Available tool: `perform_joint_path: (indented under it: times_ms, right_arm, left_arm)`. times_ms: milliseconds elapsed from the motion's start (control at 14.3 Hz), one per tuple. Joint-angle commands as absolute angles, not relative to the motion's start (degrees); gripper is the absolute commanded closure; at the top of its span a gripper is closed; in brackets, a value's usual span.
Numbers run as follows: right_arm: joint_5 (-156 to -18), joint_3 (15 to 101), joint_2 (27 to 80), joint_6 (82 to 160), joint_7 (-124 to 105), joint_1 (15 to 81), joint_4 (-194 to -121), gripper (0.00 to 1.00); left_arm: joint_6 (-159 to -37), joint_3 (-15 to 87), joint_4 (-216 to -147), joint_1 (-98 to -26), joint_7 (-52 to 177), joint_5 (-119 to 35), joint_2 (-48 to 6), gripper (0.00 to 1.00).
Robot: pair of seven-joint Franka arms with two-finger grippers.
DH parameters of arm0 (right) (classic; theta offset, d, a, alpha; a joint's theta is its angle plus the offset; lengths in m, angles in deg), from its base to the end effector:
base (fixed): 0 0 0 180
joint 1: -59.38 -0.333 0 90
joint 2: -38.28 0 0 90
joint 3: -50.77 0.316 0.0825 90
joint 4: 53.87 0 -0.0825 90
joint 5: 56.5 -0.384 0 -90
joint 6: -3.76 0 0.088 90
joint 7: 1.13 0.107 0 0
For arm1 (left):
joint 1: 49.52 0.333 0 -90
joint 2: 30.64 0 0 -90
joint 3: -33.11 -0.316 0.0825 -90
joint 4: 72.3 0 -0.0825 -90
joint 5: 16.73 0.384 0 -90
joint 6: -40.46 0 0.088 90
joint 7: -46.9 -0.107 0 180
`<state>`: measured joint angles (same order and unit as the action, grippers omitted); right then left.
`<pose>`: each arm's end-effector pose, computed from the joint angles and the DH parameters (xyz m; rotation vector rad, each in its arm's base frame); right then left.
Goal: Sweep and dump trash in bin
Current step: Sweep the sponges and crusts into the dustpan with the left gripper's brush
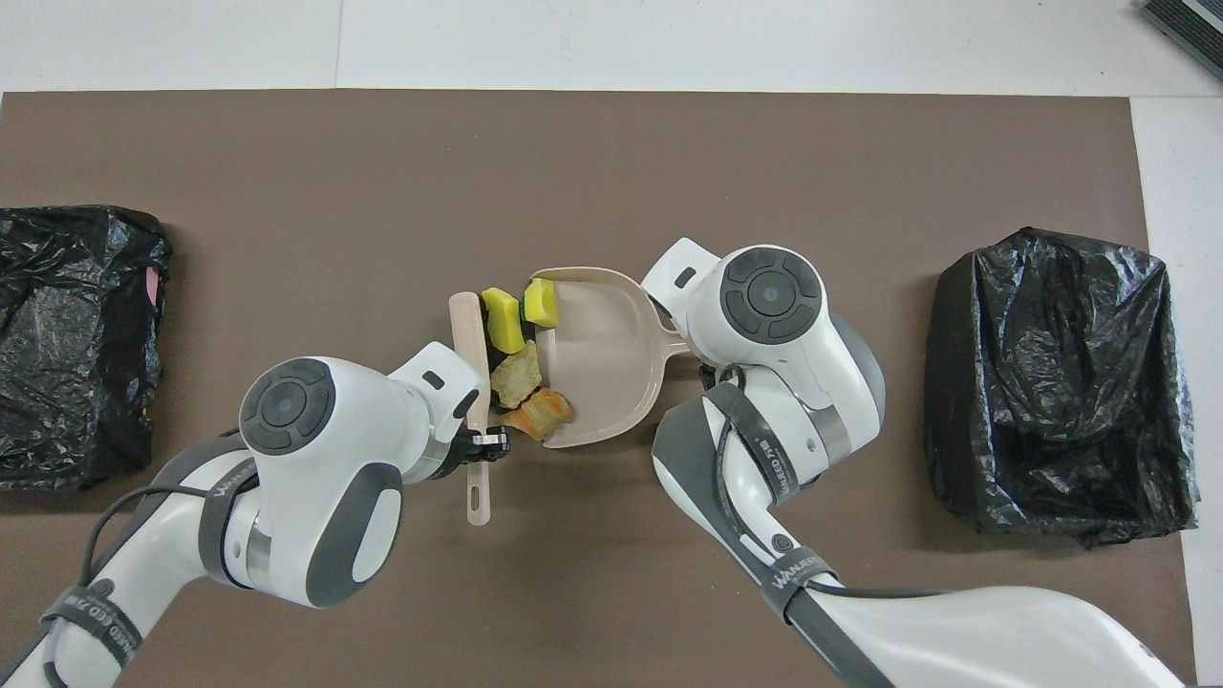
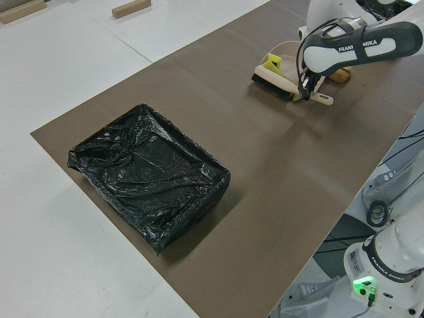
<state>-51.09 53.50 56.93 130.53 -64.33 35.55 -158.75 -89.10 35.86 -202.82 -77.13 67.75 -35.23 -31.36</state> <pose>0.5737 0.2811 0.3611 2.1149 2.2173 0.0533 0.4399 -0.2674 0.3613 2.9152 0.0601 -0.1621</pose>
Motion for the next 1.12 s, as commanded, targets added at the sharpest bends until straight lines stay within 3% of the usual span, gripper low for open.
perform_joint_path:
  times_ms: [0,561,1051]
  right_arm:
    - [-50.9,53.8,57.8,133.4,-62.2,34.5,-159.3,1.00]
    - [-50.9,53.8,57.9,133.0,-61.9,34.4,-159.3,1.00]
    - [-51.0,53.8,57.9,133.0,-61.9,34.6,-159.3,1.00]
  left_arm:
    - [-89.8,35.0,-201.3,-79.6,69.7,-37.5,-31.1,1.00]
    - [-87.3,35.0,-195.0,-81.9,77.7,-38.7,-30.8,1.00]
    - [-69.3,34.1,-192.4,-74.3,77.6,-38.3,-33.5,1.00]
